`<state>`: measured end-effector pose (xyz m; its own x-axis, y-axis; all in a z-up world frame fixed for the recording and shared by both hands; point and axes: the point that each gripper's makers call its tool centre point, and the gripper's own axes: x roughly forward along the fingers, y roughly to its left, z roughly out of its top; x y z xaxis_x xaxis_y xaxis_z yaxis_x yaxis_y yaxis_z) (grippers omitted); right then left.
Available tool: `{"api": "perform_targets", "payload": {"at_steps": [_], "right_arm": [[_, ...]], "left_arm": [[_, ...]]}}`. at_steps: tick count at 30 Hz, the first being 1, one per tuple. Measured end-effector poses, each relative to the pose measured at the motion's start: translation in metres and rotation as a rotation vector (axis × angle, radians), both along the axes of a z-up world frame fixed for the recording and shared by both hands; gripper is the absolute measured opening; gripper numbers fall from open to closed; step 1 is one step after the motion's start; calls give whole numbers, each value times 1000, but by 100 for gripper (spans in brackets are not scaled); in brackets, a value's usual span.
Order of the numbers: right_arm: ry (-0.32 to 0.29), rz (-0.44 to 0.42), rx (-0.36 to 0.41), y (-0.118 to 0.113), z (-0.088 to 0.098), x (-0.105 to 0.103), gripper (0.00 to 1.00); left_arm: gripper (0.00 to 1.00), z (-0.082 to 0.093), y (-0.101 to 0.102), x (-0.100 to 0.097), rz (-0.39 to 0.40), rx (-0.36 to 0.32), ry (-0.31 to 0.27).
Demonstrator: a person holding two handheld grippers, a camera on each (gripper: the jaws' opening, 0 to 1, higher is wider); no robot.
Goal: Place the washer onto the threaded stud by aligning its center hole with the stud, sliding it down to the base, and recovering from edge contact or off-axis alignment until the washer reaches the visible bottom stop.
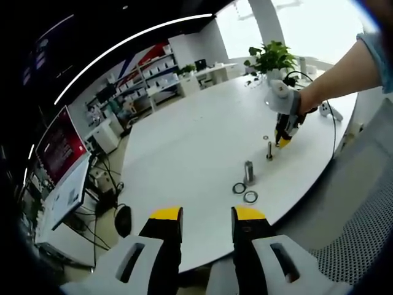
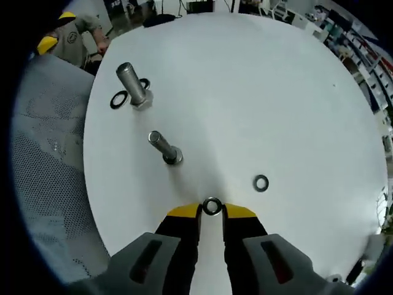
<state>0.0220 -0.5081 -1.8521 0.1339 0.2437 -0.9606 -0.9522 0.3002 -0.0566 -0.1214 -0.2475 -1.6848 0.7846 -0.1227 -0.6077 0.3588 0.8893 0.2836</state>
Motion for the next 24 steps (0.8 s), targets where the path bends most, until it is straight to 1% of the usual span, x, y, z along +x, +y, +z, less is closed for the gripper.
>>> {"api": "perform_targets", "payload": {"at_steps": [6,12,22,24], "right_arm": [[16,-4,-44,0,-2,4,16],[-16,35,-86,-1,-5,4,15],[-15,16,-95,2,-5,4,15],[-13,0,-92,3,-5,4,15]], "left_arm": [[29,1,0,0,3,-1,-5],[29,3,1,1,9,-5,-15],[29,3,1,1,9,-4,-16],[29,2,1,1,7,-2,-15]]}}
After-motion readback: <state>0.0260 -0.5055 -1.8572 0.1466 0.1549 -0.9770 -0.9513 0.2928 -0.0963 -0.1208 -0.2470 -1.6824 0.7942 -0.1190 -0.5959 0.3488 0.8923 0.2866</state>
